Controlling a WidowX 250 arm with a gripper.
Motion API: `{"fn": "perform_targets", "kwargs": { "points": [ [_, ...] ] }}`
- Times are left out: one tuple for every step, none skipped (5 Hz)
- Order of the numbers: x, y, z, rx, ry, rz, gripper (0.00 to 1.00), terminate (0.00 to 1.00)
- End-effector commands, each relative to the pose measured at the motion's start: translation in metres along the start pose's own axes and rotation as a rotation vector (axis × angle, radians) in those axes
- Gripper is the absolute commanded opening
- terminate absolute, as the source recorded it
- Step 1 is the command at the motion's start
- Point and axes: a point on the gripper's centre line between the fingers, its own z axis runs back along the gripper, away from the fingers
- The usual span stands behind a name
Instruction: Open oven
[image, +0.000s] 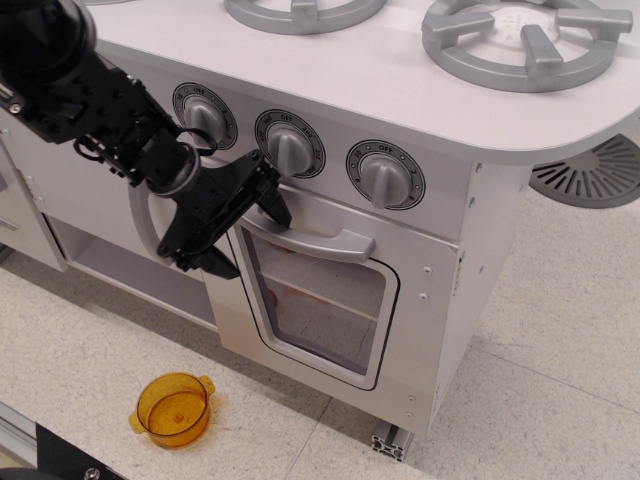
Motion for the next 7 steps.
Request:
{"fn": "perform_targets", "kwargs": {
  "points": [
    [0.009, 0.001, 0.008, 0.035, 0.015, -0.029, 1.0, 0.0],
    [0.01, 0.017, 0.026, 0.103, 0.049, -0.04, 1.0, 0.0],
    [0.01, 0.028, 0.036, 0.143, 0.053, -0.053, 1.0, 0.0],
    [0.009, 0.042, 0.054, 0.189, 0.079, -0.078, 1.0, 0.0],
    [0.003, 0.046, 0.082, 0.253, 0.1, -0.158, 1.0, 0.0],
    [0.007, 0.032, 0.1, 0.32, -0.038, -0.269, 1.0, 0.0],
    [0.03, 0.015, 0.093, 0.297, -0.23, -0.423, 1.0, 0.0]
  ]
}}
